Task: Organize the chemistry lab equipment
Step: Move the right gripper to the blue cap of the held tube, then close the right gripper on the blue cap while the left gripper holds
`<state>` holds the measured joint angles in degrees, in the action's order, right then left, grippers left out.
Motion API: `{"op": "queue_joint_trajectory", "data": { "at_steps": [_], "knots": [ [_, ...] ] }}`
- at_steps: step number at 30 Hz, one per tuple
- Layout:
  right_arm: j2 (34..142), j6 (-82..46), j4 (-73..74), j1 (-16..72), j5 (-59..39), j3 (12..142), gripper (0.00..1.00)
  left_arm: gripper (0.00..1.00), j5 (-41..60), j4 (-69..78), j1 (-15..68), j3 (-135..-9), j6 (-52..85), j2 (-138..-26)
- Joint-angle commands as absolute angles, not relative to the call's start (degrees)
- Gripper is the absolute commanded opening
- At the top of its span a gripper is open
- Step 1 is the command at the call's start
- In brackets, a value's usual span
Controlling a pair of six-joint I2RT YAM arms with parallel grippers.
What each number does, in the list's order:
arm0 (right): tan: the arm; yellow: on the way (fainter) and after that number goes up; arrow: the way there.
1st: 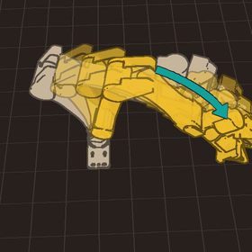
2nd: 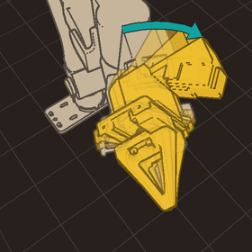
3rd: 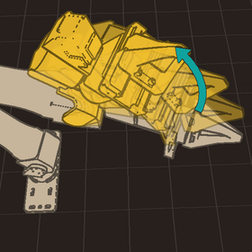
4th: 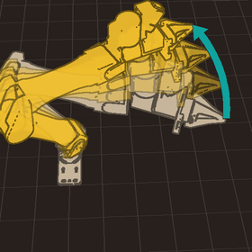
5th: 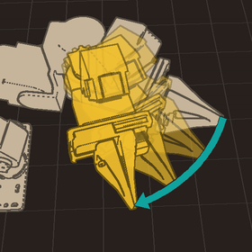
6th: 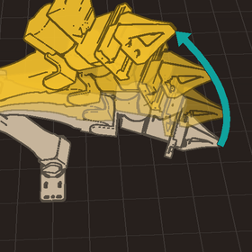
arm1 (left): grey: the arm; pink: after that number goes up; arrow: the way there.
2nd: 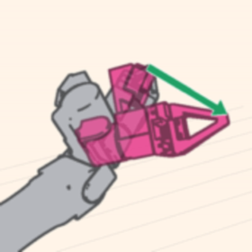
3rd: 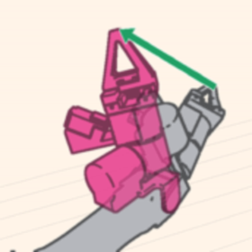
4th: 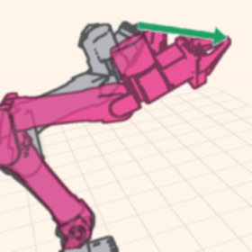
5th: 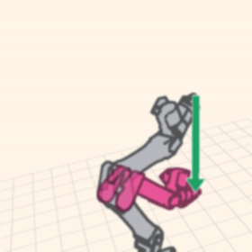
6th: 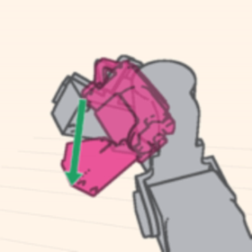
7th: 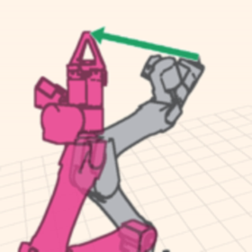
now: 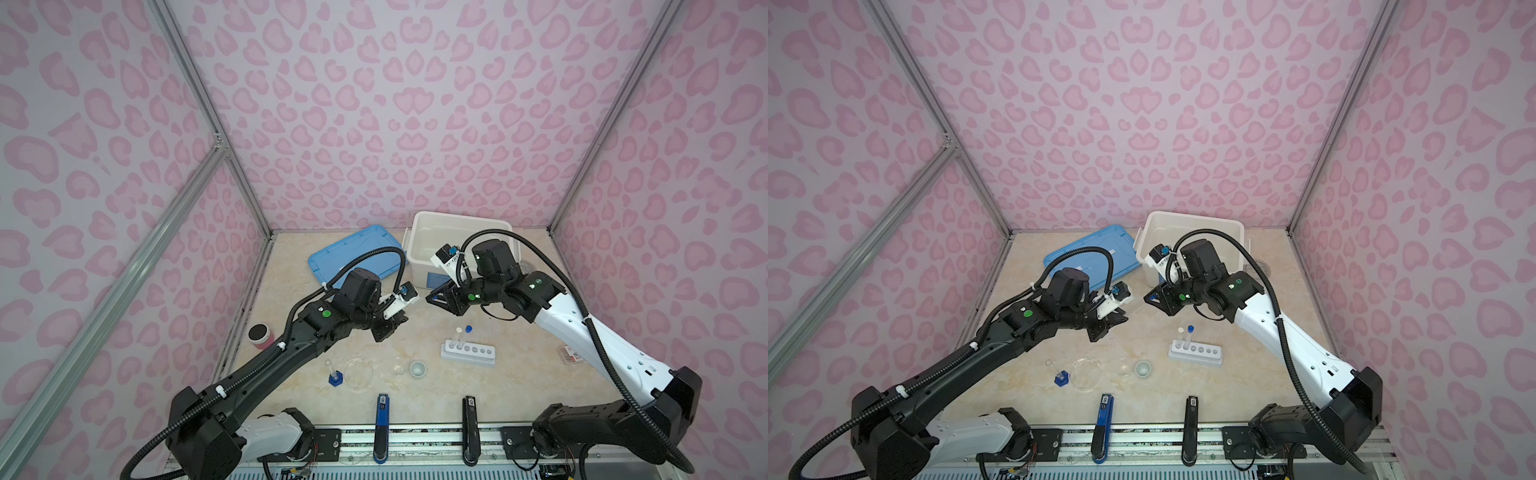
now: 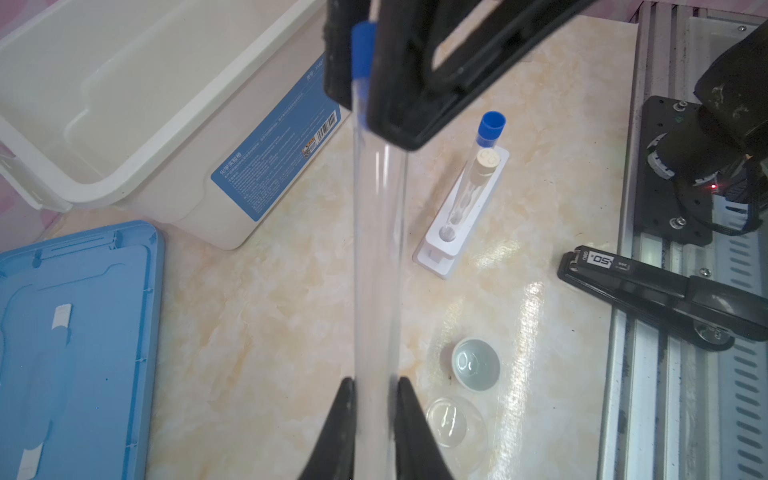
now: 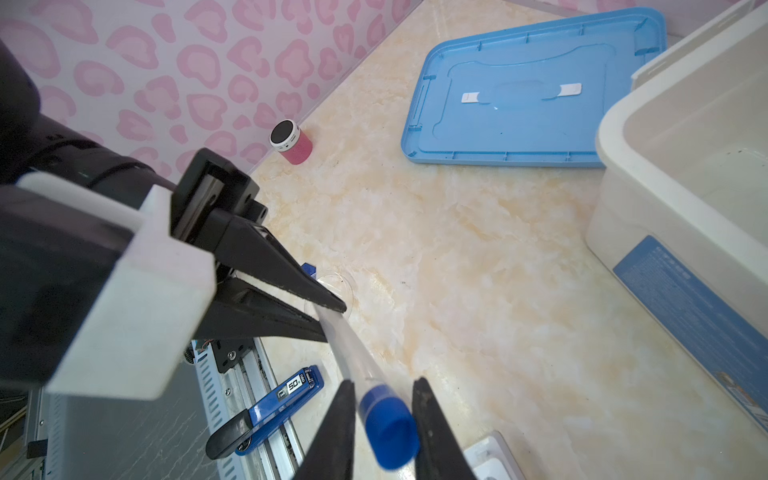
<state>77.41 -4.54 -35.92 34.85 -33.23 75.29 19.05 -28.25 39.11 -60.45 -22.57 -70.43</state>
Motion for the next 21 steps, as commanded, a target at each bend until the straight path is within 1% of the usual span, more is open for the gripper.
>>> {"op": "queue_joint_trajectory", "data": {
  "at_steps": [1,11,15,19,21],
  "knots": [
    [77.8,-4.7,-35.1,35.0,-34.1,74.8,0.22,0.07,19.6,-26.6,39.1,-60.5,-22.6,-69.6],
    [77.6,-5.1,-34.7,35.2,-34.0,74.5,0.18,0.08,19.2,-26.5,39.2,-60.4,-22.7,-69.6],
    [77.6,-5.4,-34.5,35.2,-33.8,74.2,0.18,0.14,19.0,-26.5,39.2,-60.5,-22.6,-69.7],
    [77.5,-5.6,-34.1,35.3,-33.7,74.2,0.17,0.26,18.8,-26.4,39.2,-60.5,-22.5,-69.7],
    [77.6,-5.6,-34.1,35.2,-33.6,74.2,0.17,0.29,18.7,-26.4,39.2,-60.5,-22.4,-69.7]
  ]
}}
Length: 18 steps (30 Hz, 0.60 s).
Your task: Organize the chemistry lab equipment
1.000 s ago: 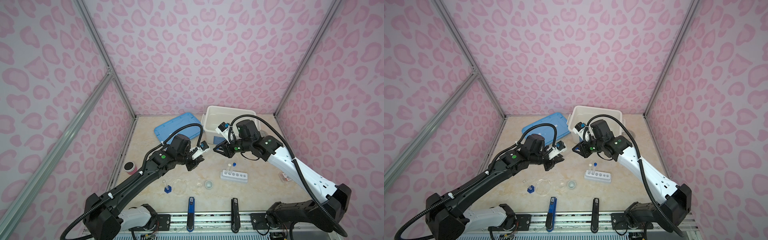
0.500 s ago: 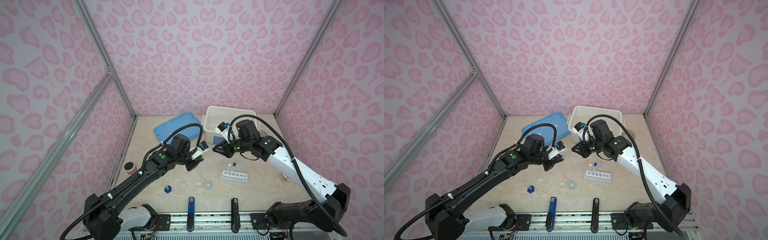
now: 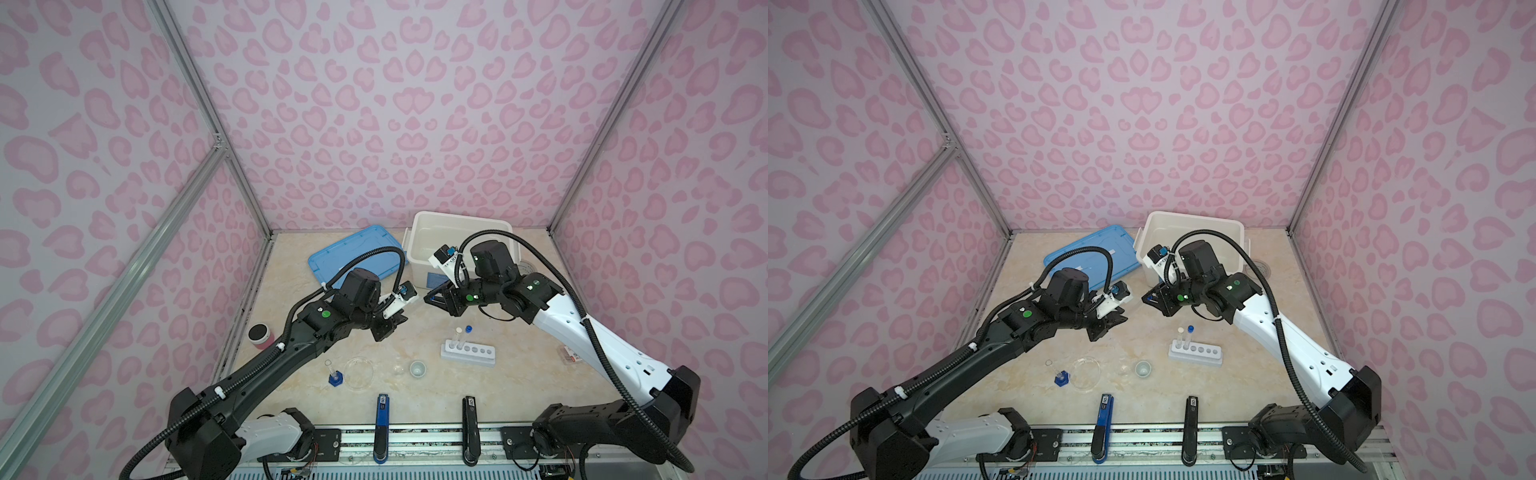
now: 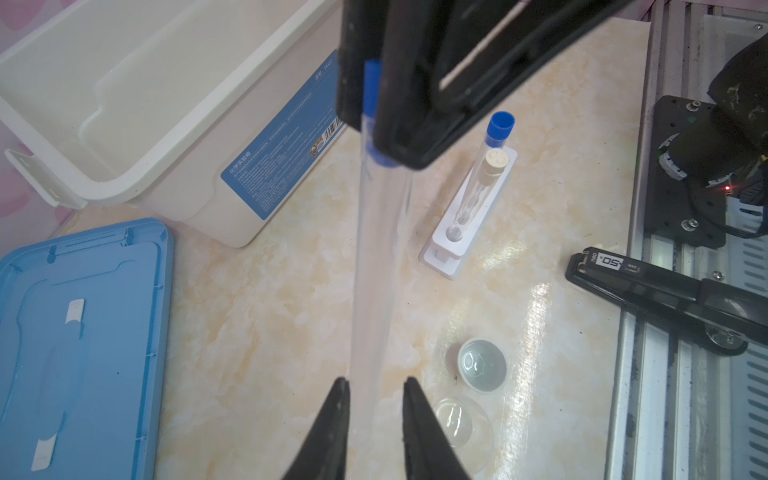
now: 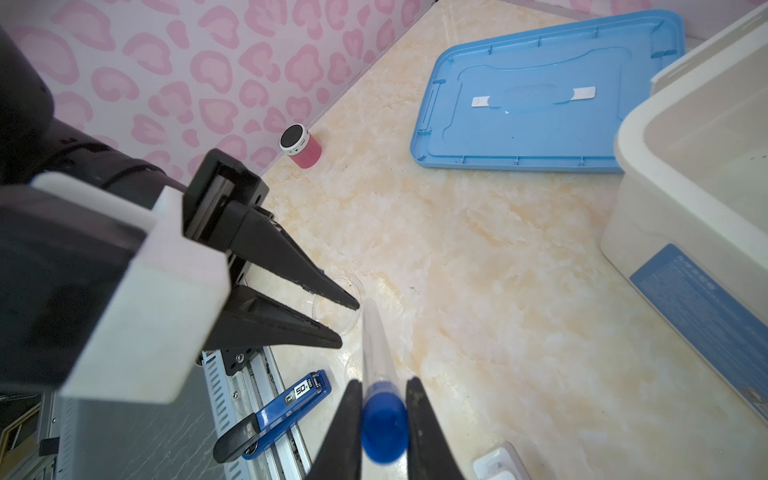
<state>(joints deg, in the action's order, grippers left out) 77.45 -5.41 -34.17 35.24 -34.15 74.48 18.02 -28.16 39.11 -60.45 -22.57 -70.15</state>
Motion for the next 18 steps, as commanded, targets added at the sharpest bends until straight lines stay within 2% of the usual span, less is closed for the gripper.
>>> {"op": "queue_joint_trajectory", "data": {
  "at_steps": [1,7,18],
  "knots": [
    [77.7,-5.6,-34.3,35.2,-33.5,74.4,0.18,0.31,18.5,-26.3,39.2,-60.5,-22.3,-69.6],
    [77.7,-5.5,-34.9,35.3,-32.0,75.0,0.17,0.4,17.8,-25.9,39.2,-60.4,-22.1,-69.2],
    [76.6,-1.1,-47.5,35.6,-21.9,84.6,0.15,0.42,12.7,-19.5,38.6,-58.1,-19.3,-64.6]
  ]
}}
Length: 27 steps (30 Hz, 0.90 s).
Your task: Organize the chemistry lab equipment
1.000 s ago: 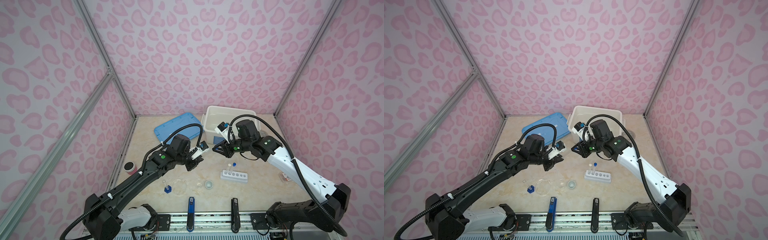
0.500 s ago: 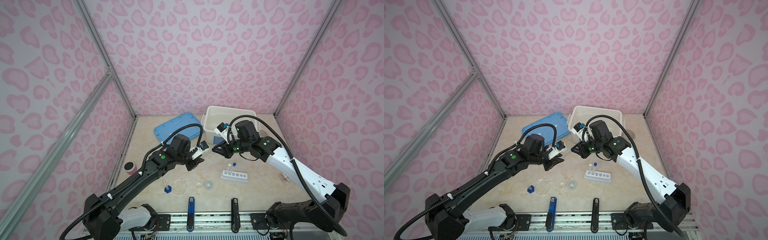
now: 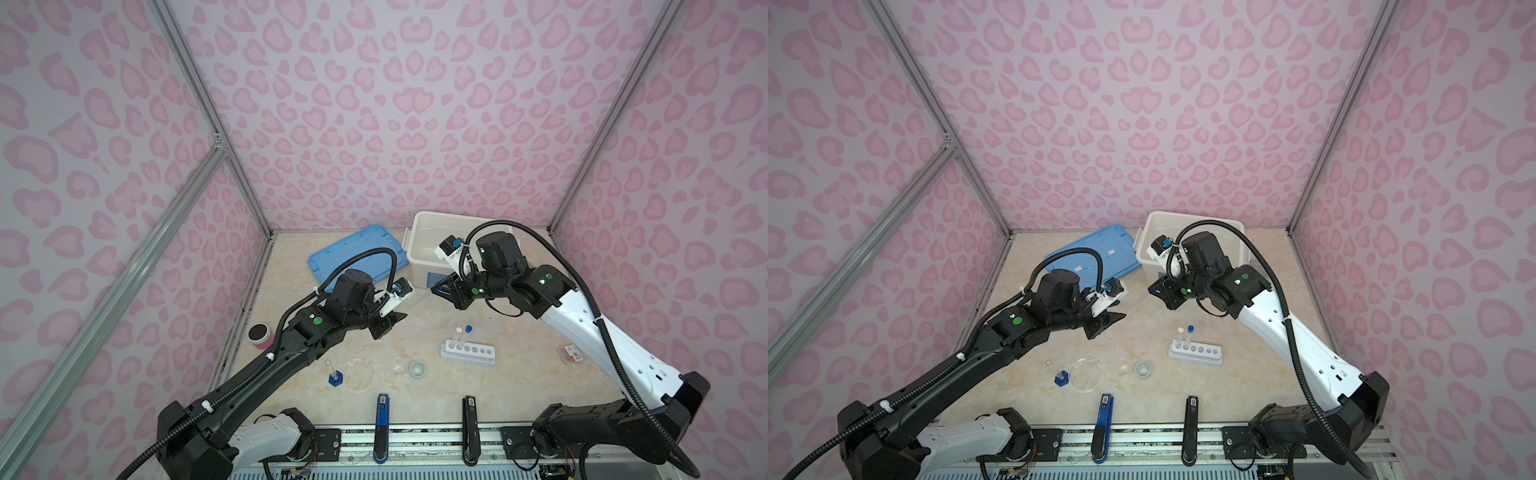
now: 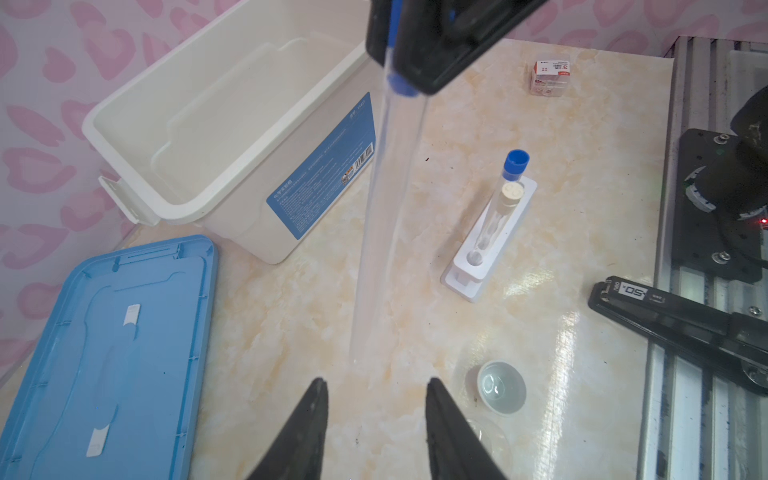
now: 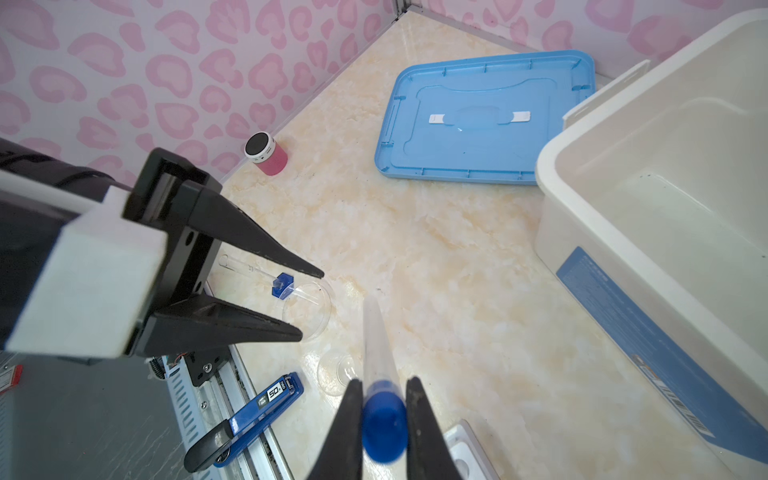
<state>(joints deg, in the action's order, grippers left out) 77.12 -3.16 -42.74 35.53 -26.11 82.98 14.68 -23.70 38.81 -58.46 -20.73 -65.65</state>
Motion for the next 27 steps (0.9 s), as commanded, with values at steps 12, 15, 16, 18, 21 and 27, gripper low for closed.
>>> {"op": "queue_joint_trajectory", "data": {
  "at_steps": [12,15,16,18,21,27],
  "knots": [
    [72.5,-0.5,-62.8,35.6,-3.5,93.4,0.15,0.43,11.4,-16.7,37.9,-57.3,-17.2,-62.7],
    [71.1,-1.5,-65.9,35.6,1.0,93.3,0.16,0.44,11.5,-16.7,37.8,-57.5,-16.9,-63.1],
    [70.6,-2.0,-66.6,35.6,1.7,93.0,0.15,0.43,11.5,-16.7,37.7,-57.6,-16.8,-63.2],
    [69.7,-2.7,-68.1,35.6,2.8,92.4,0.15,0.44,11.4,-16.2,37.7,-57.4,-16.2,-63.2],
    [68.4,-4.0,-69.9,35.7,5.0,90.7,0.15,0.44,11.8,-15.2,37.5,-57.2,-15.4,-63.4],
    [65.2,-7.5,-67.5,38.0,7.6,82.4,0.14,0.49,14.2,-12.8,36.3,-56.4,-11.9,-63.9]
  ]
}}
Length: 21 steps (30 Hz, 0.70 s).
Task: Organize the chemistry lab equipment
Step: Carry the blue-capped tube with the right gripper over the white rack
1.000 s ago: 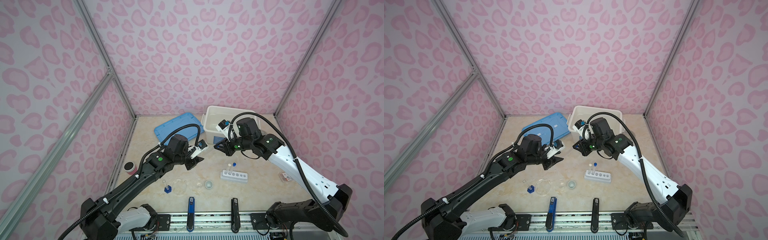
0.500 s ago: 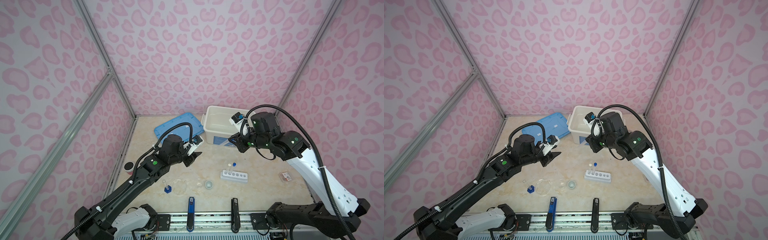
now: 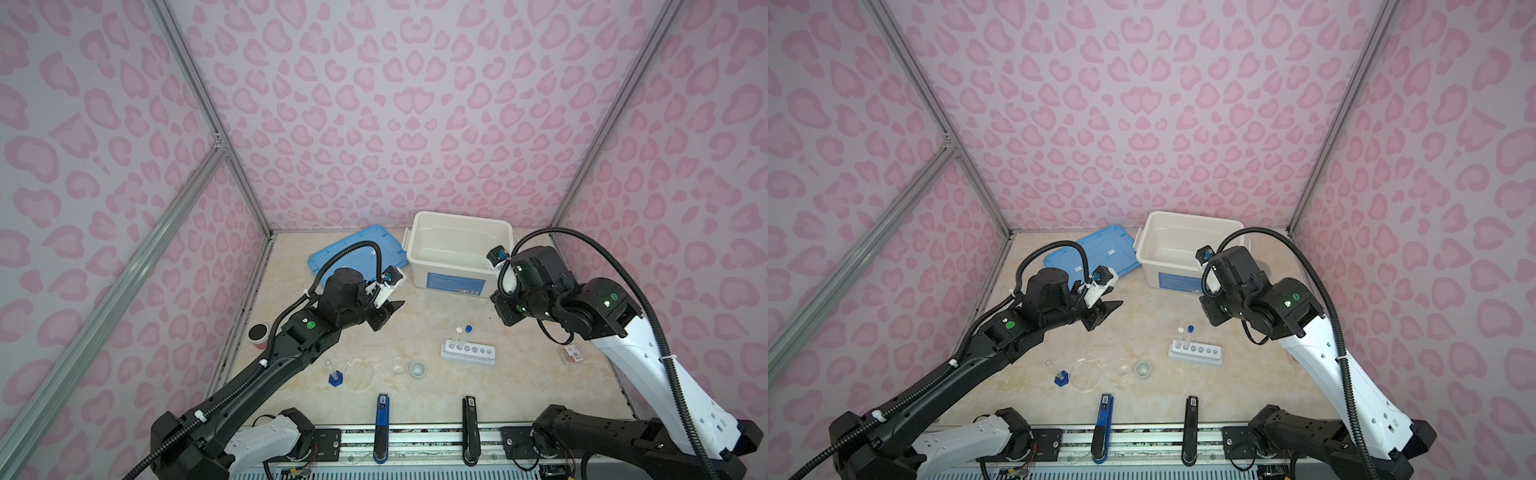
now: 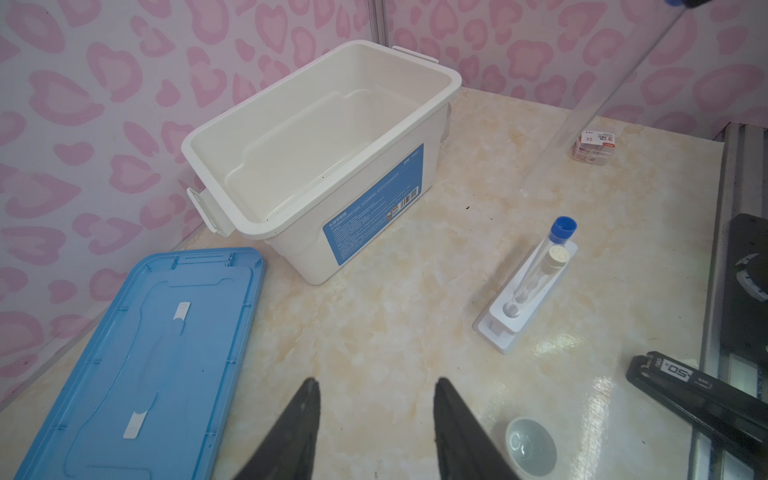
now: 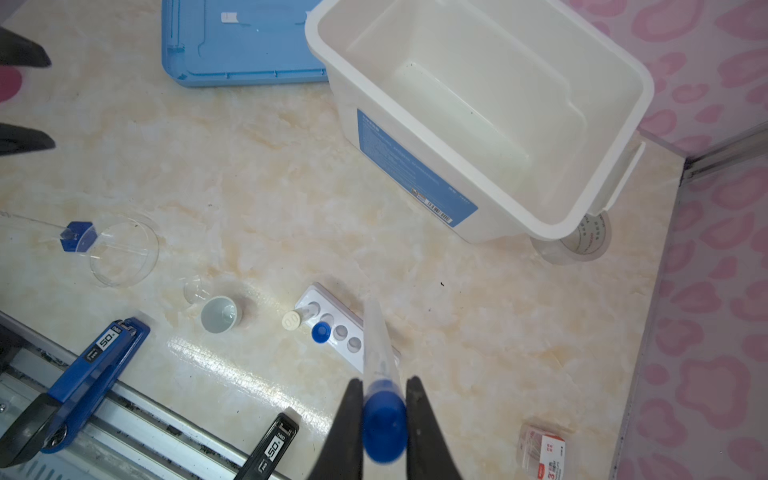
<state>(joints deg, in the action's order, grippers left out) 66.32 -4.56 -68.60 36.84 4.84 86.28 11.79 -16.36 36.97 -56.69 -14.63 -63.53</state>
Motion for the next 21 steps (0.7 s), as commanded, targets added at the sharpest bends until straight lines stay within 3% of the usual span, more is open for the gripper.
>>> {"op": "queue_joint_trajectory", "data": {
  "at_steps": [1,11,21],
  "knots": [
    [64.4,-8.2,-66.0,38.7,7.6,80.7,0.14,0.49,15.1,-12.5,35.9,-56.4,-11.2,-64.0],
    [59.9,-13.5,-57.2,41.0,6.3,68.4,0.15,0.56,23.7,-8.8,29.7,-56.6,-3.8,-63.6],
    [62.2,-14.6,-56.2,43.7,7.8,65.5,0.15,0.58,24.4,-9.0,26.9,-54.2,-2.5,-60.9]
  ]
}}
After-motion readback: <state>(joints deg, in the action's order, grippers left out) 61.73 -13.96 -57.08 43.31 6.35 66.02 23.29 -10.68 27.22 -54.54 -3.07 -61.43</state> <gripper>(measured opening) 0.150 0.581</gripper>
